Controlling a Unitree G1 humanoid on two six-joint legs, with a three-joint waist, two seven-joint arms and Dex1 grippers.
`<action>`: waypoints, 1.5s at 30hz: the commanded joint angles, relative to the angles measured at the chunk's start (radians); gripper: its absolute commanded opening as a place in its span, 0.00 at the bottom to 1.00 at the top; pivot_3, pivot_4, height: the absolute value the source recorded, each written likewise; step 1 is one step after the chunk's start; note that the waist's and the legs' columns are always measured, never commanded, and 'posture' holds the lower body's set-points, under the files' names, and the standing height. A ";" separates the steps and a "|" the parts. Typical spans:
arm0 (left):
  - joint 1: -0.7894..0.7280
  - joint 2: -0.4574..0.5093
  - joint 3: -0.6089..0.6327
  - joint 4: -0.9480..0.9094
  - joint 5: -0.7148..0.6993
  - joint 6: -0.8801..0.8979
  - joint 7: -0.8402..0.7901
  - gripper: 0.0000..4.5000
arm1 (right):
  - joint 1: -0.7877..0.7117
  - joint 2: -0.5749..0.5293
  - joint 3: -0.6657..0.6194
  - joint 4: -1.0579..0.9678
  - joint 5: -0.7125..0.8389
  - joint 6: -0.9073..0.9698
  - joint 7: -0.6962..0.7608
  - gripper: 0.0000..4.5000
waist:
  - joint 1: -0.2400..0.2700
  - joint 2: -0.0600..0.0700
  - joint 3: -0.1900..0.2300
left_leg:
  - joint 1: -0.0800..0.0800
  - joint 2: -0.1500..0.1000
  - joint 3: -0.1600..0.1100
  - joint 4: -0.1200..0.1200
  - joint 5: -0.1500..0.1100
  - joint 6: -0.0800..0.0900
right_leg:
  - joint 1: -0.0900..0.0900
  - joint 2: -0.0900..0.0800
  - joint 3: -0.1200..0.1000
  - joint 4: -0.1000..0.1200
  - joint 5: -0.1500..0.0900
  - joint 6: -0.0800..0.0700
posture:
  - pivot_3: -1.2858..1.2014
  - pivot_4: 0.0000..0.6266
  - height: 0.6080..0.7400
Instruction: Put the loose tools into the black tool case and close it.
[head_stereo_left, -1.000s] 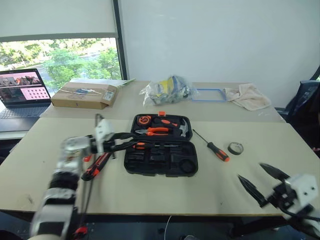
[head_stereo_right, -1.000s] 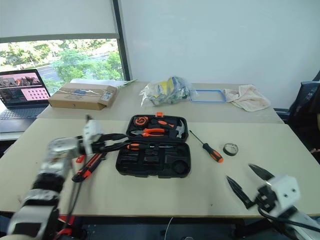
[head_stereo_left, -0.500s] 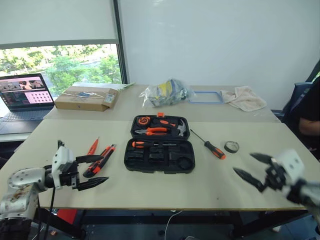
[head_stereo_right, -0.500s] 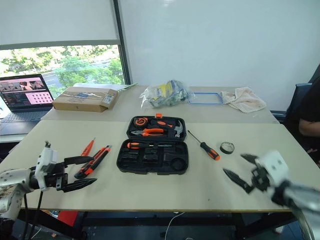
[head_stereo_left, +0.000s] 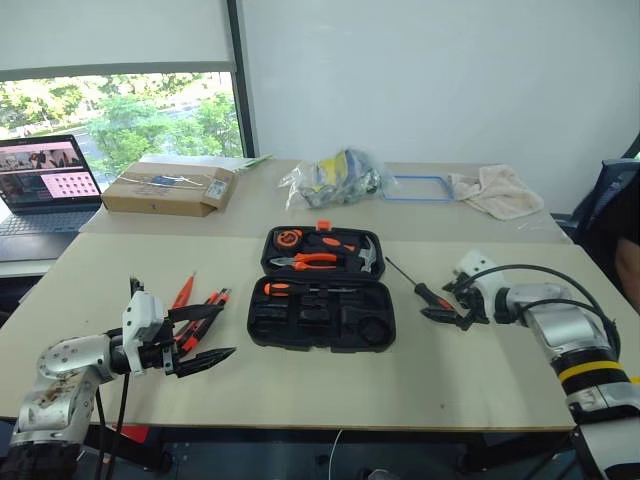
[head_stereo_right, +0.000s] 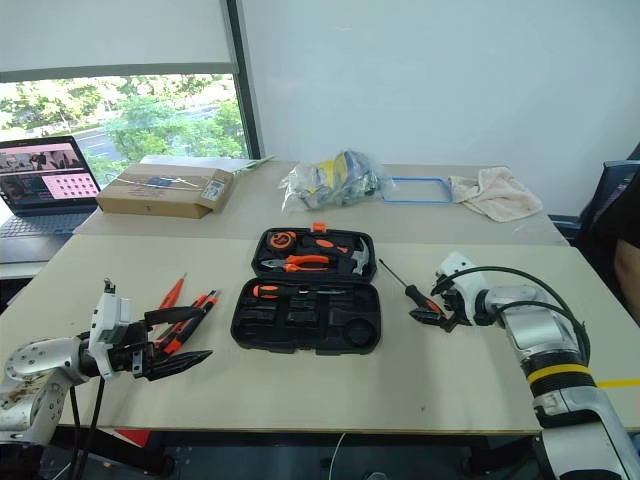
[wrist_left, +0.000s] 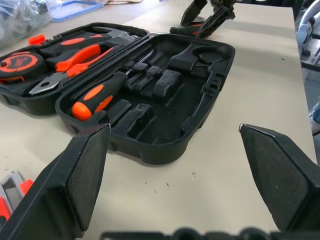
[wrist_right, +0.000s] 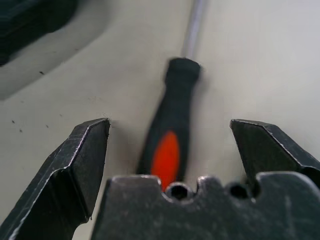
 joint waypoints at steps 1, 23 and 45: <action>0.006 0.007 0.017 -0.036 -0.020 0.005 0.008 0.99 | -0.049 0.019 -0.001 0.055 -0.029 -0.019 0.012 0.94 | -0.004 0.000 0.000 | -0.002 0.000 0.000 0.000 0.000 0.000 | -0.002 0.000 0.000 0.000 0.000 0.000 | 0.52 0.24 1.00; 0.001 -0.010 0.044 -0.088 -0.099 0.079 0.041 1.00 | -0.031 -0.122 -0.130 -0.479 0.159 0.160 0.235 0.22 | -0.015 0.001 0.000 | -0.006 0.000 0.001 0.005 0.000 -0.001 | -0.005 -0.001 0.000 0.002 0.001 0.001 | 0.52 0.24 1.00; 0.080 -0.006 0.052 -0.136 -0.072 0.059 0.094 1.00 | -0.345 0.231 0.316 0.063 -0.269 -0.226 0.259 0.22 | -0.014 0.000 0.001 | -0.005 -0.001 0.001 0.002 0.002 -0.004 | -0.007 -0.002 -0.006 0.001 0.003 -0.001 | 0.52 0.24 1.00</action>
